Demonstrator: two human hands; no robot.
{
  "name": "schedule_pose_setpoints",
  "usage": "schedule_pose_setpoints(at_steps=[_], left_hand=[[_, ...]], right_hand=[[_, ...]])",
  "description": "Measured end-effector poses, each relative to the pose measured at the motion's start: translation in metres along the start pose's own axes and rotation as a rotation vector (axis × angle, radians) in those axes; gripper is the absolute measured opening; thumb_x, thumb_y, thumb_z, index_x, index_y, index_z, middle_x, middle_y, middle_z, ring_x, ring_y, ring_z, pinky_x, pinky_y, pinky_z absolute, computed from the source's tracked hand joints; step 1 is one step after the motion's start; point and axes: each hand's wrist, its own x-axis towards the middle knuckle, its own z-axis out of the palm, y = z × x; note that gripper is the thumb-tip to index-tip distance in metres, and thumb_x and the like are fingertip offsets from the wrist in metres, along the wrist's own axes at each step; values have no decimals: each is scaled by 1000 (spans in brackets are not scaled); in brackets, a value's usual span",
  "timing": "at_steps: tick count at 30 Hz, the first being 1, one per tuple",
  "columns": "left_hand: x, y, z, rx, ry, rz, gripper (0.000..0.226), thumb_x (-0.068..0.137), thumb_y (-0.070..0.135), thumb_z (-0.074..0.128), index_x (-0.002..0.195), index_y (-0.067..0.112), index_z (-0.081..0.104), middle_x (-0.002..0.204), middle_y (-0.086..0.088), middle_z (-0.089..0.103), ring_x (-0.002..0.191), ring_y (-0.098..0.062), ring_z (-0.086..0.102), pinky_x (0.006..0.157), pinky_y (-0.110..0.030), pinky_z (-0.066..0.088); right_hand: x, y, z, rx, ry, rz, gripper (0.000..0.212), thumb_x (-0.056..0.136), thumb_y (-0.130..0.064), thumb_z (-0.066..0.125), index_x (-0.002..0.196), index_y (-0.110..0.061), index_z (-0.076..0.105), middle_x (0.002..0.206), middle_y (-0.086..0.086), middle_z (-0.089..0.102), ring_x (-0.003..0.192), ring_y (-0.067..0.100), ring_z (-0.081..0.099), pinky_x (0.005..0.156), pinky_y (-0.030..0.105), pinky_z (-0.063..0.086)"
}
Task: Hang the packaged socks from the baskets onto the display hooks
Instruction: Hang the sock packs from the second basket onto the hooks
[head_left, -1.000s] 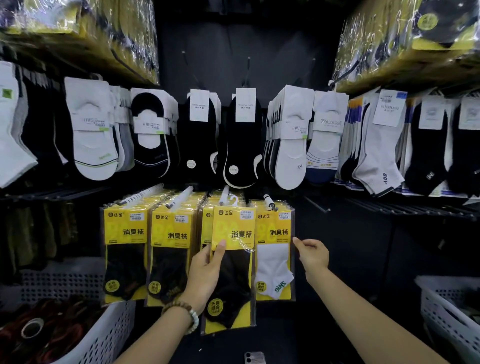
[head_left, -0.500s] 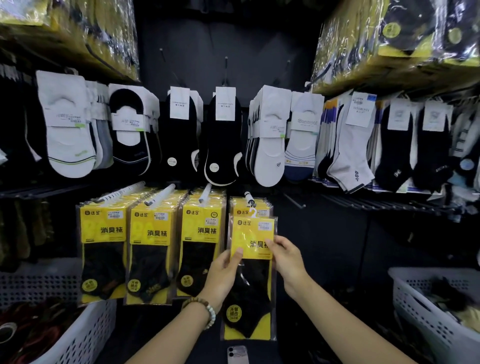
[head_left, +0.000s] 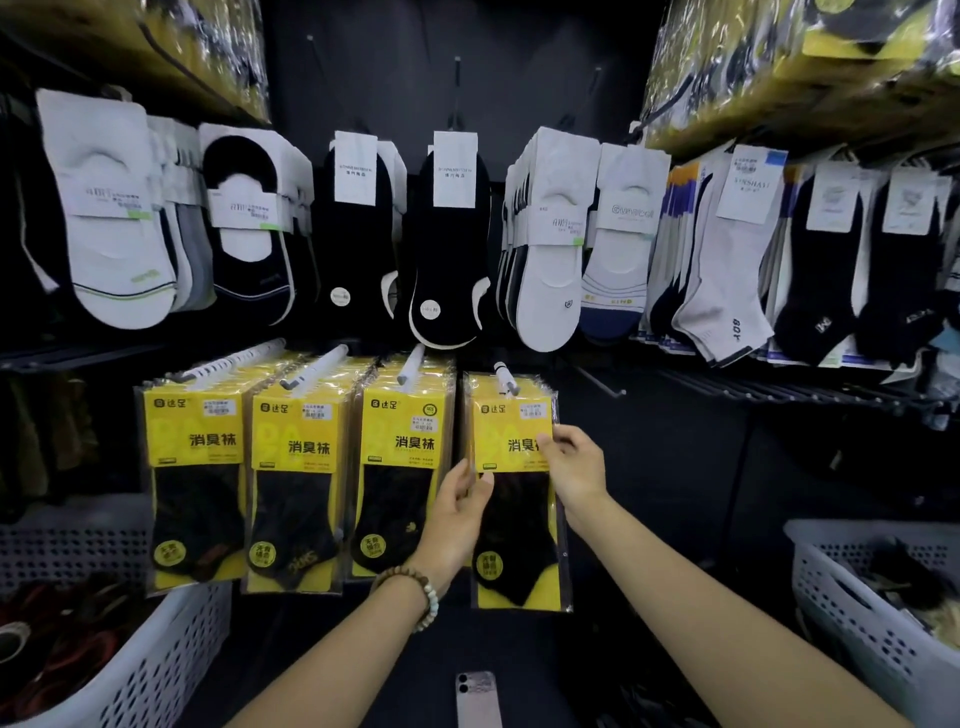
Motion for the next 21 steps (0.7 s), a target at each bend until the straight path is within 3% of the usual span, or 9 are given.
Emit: schedule_pose_setpoints(at_steps=[3,8,13,15,19,21], left_hand=[[5,-11,-1,21,5,-12,65,94,43,47,149,20,22,151,0,34,135,-16,36,98,-24,32],[-8,-45,-7,68,-43,-51,60,96,39,46,148,18,25,147,2,37,134,-15,37,97,-20,32],[-50,-108,-12,148,-118,-144,53,95,38,49,142,18,36,139,3,44,127,-12,42,86,-12,38],[-78,-144,-11,182,-158,-210,51,95,37,50,140,18,38,135,2,47,116,-7,45,74,-7,41],[-156,-220,-3,199,-251,-391,45,96,29,51,137,14,40,131,-2,52,113,-11,51,74,-5,42],[-194,-249,-3,230,-284,-464,38,96,26,51,132,15,43,121,3,57,111,-12,55,72,-1,41]], right_hand=[[4,10,0,30,71,86,8,87,-19,68,91,-18,62,94,4,68,86,15,65,76,25,52],[-20,37,-26,-16,125,199,23,87,-16,68,109,-10,61,98,3,63,92,16,59,91,31,50],[-92,80,-68,-99,-71,301,23,90,-14,63,112,-7,59,90,0,62,93,18,60,91,35,49],[-129,110,-83,-153,-166,407,25,91,-11,62,115,-5,58,95,4,63,97,21,60,91,35,48],[-198,186,-112,-310,-279,697,35,90,-16,64,121,-2,57,111,11,59,111,26,58,90,34,46],[-221,219,-125,-401,-295,777,31,89,-21,66,113,-2,61,105,8,59,109,23,56,89,31,43]])
